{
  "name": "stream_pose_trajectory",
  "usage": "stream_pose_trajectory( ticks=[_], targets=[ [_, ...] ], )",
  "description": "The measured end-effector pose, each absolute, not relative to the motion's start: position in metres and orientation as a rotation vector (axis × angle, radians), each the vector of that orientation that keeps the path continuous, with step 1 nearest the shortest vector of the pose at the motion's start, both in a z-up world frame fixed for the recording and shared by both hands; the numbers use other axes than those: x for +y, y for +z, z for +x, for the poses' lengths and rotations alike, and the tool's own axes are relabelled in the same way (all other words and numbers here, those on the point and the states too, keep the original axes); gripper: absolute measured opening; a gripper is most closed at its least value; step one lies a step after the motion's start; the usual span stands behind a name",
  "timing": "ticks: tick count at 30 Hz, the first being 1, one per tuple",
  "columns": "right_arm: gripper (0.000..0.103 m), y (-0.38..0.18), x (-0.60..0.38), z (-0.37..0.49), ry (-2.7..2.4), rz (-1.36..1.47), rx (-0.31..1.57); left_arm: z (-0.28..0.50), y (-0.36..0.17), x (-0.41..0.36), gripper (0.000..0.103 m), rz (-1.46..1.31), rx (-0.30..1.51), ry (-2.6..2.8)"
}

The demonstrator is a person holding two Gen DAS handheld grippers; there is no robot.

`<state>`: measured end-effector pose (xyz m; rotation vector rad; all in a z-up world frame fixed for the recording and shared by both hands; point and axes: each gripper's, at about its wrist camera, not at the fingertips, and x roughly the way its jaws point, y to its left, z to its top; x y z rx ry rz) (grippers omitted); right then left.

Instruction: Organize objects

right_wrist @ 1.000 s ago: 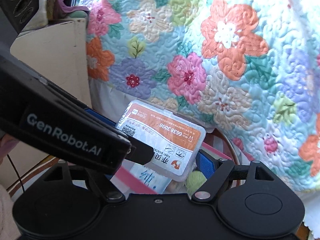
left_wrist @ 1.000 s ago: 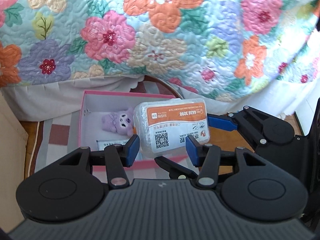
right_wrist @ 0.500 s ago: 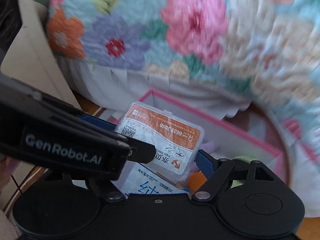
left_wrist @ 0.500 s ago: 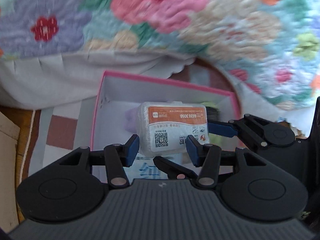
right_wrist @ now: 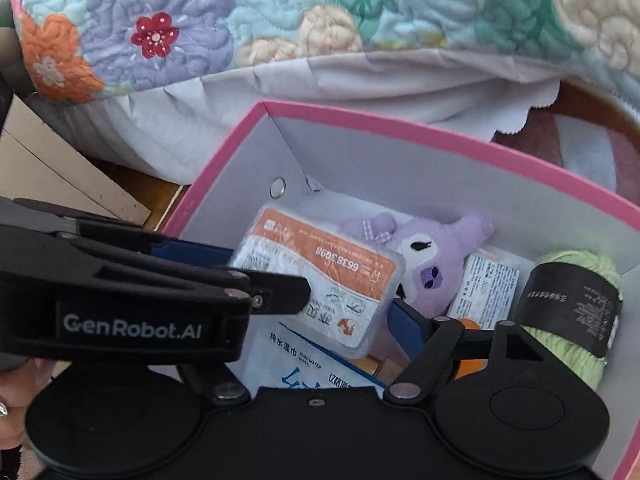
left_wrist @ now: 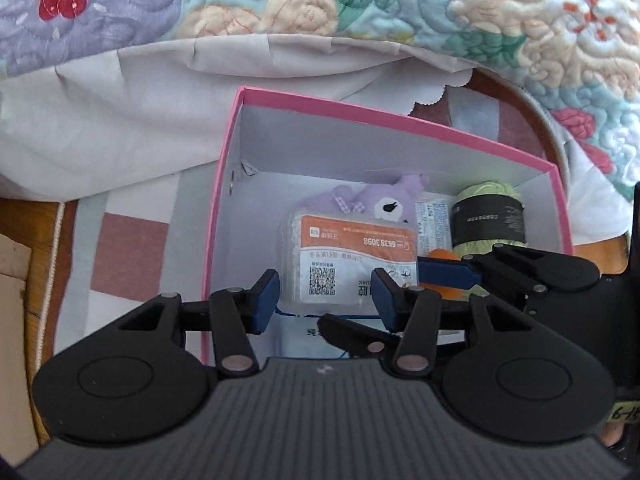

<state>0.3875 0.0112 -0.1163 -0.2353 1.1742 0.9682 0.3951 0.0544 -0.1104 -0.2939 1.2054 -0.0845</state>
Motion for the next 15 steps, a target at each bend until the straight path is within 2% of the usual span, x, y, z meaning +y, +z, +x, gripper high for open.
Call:
stream_pose_trajectory(
  ticks=[6,15],
  targets=[
    [0.061,-0.120,0.004,0.382,0.957,-0.260,1.160,0.396,-0.112,0.050,0.049,-0.283,1.209,-0.072],
    [0.056,-0.122,-0.009,0.387,0.937,-0.290,1.170,0.395,-0.121,0.026,0.050,-0.244,1.183,-0.013]
  ],
)
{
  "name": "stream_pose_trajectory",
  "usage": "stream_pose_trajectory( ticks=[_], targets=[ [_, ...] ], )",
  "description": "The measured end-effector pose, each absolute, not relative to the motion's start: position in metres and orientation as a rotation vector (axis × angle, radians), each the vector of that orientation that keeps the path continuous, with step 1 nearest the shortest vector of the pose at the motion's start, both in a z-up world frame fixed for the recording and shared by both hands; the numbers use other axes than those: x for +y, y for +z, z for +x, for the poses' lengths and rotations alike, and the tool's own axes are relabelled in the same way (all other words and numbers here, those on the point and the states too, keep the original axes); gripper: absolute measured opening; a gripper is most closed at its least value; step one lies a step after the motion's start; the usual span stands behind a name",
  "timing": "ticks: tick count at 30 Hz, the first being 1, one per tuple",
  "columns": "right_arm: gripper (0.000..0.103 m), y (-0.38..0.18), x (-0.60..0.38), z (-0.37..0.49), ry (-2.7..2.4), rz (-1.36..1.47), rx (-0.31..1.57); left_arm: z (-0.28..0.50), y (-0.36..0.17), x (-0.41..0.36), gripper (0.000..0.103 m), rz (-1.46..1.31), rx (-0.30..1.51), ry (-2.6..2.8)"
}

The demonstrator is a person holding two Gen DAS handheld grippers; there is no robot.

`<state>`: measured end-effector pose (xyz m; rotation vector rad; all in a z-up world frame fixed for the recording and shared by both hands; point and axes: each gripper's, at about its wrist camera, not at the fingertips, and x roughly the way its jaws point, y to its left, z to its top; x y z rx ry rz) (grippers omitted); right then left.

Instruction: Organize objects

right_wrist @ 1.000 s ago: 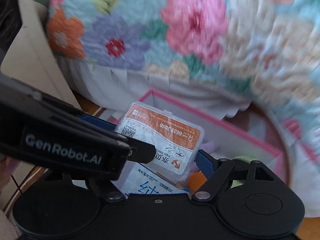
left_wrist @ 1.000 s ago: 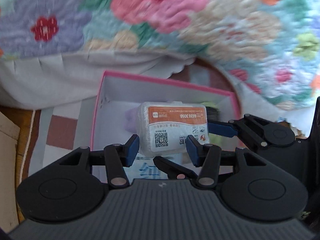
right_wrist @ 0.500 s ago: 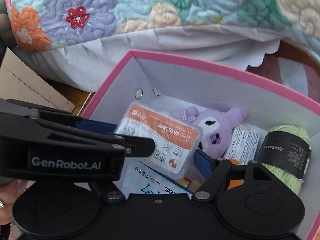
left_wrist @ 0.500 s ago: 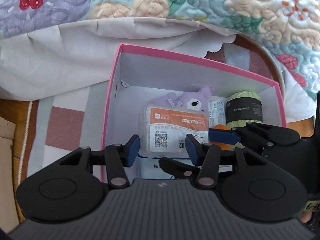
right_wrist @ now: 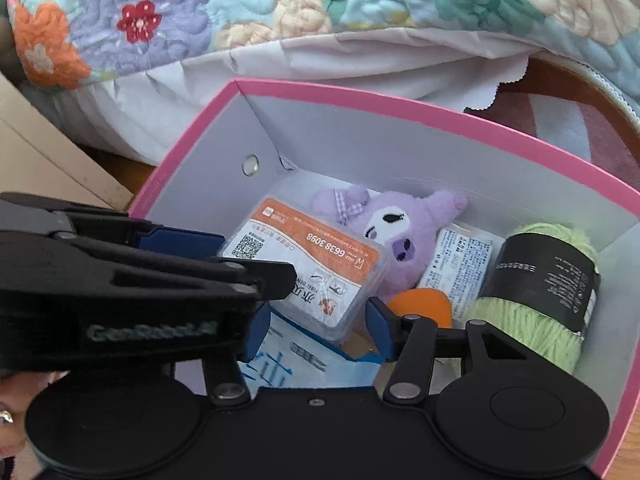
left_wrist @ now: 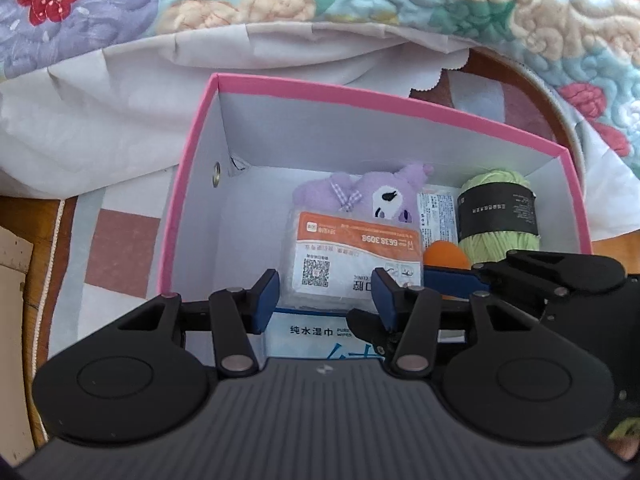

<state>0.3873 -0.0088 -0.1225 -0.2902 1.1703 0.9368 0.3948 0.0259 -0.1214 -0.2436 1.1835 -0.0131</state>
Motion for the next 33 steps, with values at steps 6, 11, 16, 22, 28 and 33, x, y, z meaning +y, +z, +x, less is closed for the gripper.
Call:
stream_pose_trajectory(
  ticks=[6,11,16,22,28,33],
  targets=[
    [0.044,-0.126,-0.002,0.383,0.930,-0.304,1.179,0.390,-0.124,0.023,0.042,-0.158,1.172,0.040],
    [0.043,-0.130,0.011,0.379,0.885,-0.288,1.188,0.386,-0.118,0.033,0.042,-0.213,1.148,0.032],
    [0.044,-0.133,0.017,0.379,0.902,-0.272,1.185,0.380,-0.103,0.044,0.044,-0.204,1.110,0.051],
    [0.044,-0.115,0.007,0.377,0.927,-0.229,1.147,0.370,-0.081,0.058,0.044,-0.189,1.088,0.072],
    [0.045,-0.099,-0.011,0.373,0.911,-0.198,1.103,0.349,-0.068,0.068,0.046,-0.195,1.082,0.076],
    [0.045,-0.095,-0.007,0.366,0.890,-0.255,1.047,0.337,-0.063,0.076,0.047,-0.233,1.070,0.096]
  ],
)
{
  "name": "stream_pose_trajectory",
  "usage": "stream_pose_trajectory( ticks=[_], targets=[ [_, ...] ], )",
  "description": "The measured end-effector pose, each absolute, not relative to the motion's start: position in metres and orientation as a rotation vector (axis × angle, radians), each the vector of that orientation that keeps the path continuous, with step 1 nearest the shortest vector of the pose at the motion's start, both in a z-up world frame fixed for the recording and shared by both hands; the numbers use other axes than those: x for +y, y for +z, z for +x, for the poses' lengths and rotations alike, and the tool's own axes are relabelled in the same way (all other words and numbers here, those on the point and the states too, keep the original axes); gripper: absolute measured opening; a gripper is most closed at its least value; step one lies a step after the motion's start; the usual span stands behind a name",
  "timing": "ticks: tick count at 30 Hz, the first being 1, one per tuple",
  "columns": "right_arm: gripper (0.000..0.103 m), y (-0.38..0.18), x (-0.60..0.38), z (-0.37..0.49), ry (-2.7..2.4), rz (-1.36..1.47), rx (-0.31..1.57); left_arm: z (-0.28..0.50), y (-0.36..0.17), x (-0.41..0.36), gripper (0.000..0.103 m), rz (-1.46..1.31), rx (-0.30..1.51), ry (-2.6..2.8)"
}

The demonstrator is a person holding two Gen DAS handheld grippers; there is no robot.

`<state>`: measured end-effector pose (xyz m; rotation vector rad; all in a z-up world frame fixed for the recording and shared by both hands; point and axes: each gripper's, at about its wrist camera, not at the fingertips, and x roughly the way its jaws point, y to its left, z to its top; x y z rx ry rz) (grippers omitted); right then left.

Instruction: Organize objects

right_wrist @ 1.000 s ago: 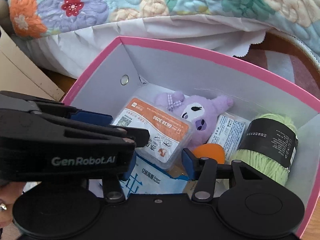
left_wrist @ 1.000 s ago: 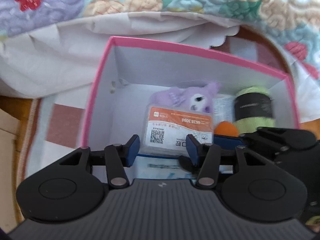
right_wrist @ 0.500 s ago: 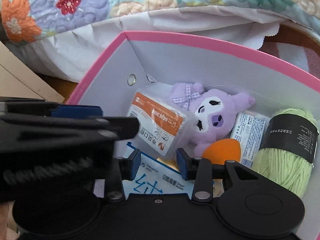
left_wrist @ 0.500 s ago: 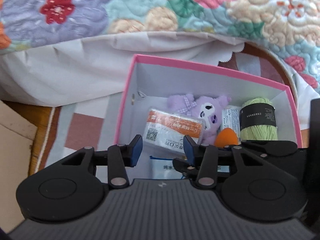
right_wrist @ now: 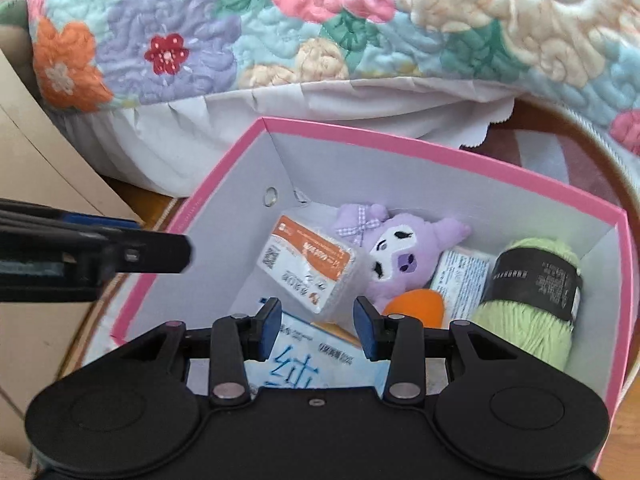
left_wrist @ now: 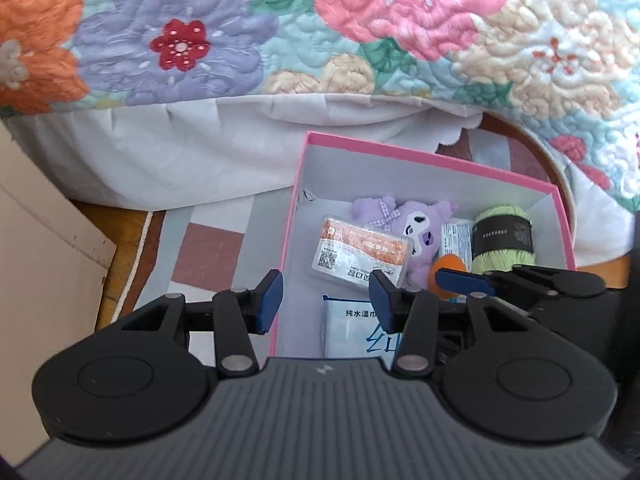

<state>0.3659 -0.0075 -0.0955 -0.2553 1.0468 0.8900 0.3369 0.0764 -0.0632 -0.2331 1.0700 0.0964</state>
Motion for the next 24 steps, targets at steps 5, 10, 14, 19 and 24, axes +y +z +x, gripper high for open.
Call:
stream_pose_trajectory(
  ticks=[5,10,14,19,24],
  targets=[
    [0.045,-0.117,0.015,0.390,0.802,-0.212,1.117,0.340,-0.059,0.081,0.047,-0.232,1.039,0.140],
    [0.042,-0.133,0.036,0.402,0.852,-0.245,1.171,0.346,-0.058,0.085,0.047,-0.236,1.032,0.121],
    [0.044,-0.133,0.047,0.404,0.858,-0.305,1.197,0.352,-0.063,0.086,0.047,-0.238,1.044,0.112],
    [0.045,-0.121,0.027,0.403,0.837,-0.274,1.160,0.353,-0.068,0.083,0.053,-0.222,1.060,0.114],
    [0.051,-0.095,-0.010,0.375,0.868,-0.242,1.113,0.345,-0.071,0.076,0.059,-0.180,1.079,0.112]
  ],
)
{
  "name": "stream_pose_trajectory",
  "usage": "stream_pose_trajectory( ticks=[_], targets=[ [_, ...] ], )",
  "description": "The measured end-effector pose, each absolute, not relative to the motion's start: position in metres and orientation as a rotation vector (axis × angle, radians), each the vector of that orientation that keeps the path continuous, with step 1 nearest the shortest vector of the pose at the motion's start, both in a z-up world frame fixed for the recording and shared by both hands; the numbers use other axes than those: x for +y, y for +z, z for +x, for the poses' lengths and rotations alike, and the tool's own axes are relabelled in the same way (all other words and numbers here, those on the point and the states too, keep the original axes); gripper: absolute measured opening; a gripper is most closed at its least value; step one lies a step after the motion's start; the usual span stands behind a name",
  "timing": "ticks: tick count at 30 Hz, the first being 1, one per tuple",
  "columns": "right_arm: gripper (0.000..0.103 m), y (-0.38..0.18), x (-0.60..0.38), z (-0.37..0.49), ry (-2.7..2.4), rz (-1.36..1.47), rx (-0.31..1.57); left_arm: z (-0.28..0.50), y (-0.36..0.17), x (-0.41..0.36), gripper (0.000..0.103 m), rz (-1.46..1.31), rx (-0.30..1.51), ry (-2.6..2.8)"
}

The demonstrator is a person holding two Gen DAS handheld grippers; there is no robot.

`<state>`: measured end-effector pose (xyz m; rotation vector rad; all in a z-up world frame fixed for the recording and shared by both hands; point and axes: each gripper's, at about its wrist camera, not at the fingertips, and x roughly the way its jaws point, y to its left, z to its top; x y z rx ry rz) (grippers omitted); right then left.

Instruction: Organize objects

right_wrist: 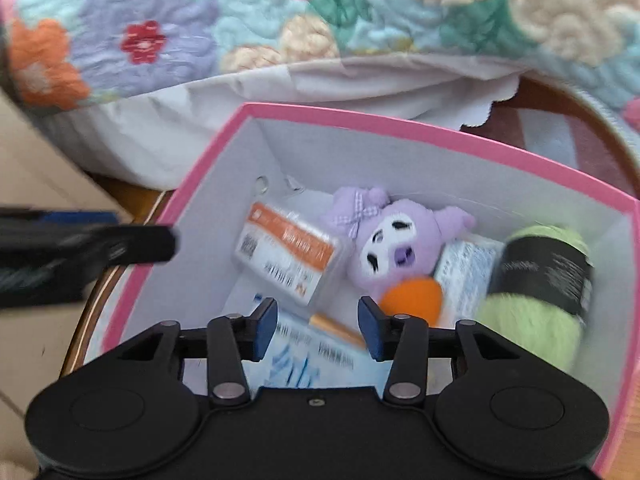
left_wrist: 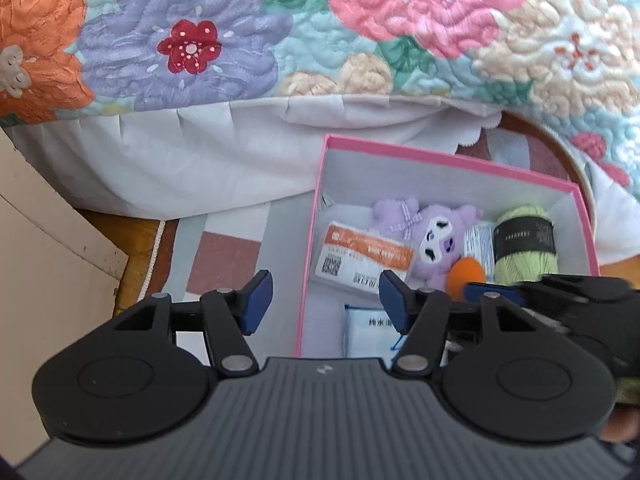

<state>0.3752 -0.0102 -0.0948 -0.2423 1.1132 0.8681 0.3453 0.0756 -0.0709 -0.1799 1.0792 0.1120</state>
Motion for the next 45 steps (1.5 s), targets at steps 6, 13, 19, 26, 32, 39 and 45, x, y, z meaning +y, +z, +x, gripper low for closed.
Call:
stream_pose_trajectory(
  ticks=[6,13,19,26,32,39,45],
  targets=[
    [0.054,-0.066,-0.039,0.350,0.837,-0.242,1.079,0.328,-0.065,0.064,0.059,-0.169,1.088,0.090],
    [0.062,-0.023,-0.073,0.317,0.785,-0.242,1.034,0.295,-0.038,0.053,0.064,-0.163,1.085,0.077],
    [0.068,0.015,-0.100,0.287,0.773,-0.227,0.994,0.263,-0.009,0.039,0.070,-0.166,1.095,0.043],
    [0.075,0.047,-0.122,0.255,0.770,-0.229,0.967,0.225,0.027,0.020,0.076,-0.134,1.073,0.030],
    [0.079,0.068,-0.139,0.227,0.772,-0.254,0.941,0.194,0.051,0.010,0.078,-0.075,1.069,0.049],
    [0.084,0.077,-0.159,0.203,0.745,-0.259,0.951,0.159,0.071,0.008,0.090,-0.056,1.036,0.072],
    [0.090,0.078,-0.173,0.189,0.714,-0.255,0.949,0.135,0.078,0.006,0.096,-0.034,1.029,0.081]
  ],
)
